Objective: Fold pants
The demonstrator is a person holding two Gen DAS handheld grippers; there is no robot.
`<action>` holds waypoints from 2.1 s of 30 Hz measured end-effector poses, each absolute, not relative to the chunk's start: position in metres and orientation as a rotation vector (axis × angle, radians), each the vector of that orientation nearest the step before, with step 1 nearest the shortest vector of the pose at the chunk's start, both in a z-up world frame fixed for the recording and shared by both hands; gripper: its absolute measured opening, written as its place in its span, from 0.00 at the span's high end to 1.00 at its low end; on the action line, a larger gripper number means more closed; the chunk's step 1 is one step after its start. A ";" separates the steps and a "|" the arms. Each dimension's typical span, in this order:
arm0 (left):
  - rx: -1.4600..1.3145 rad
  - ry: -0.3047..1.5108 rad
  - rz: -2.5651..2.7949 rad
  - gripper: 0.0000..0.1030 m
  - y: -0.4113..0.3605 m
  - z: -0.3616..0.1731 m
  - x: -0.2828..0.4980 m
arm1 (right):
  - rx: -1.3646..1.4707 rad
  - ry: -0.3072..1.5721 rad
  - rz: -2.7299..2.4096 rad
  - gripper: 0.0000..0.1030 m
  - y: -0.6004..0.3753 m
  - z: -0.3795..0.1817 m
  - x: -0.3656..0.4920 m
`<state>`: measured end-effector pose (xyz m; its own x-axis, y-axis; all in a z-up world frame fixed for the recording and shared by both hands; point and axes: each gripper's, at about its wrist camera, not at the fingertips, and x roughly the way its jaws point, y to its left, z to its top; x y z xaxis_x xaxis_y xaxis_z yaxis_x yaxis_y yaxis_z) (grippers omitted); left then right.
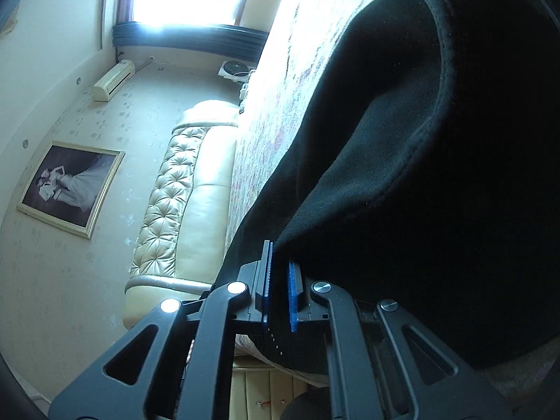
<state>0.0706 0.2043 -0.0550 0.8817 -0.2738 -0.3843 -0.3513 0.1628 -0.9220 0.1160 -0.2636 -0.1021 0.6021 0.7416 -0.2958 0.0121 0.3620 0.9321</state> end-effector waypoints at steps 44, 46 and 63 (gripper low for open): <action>-1.015 0.719 0.044 0.14 0.147 -0.059 0.041 | 0.404 0.847 0.208 0.31 -0.366 0.017 0.227; -0.985 0.746 0.095 0.11 0.142 -0.061 0.042 | 0.315 0.911 0.122 0.29 -0.367 0.016 0.279; -0.843 0.792 0.107 0.05 0.120 -0.064 0.065 | -0.052 1.175 -0.216 0.46 -0.371 -0.075 0.453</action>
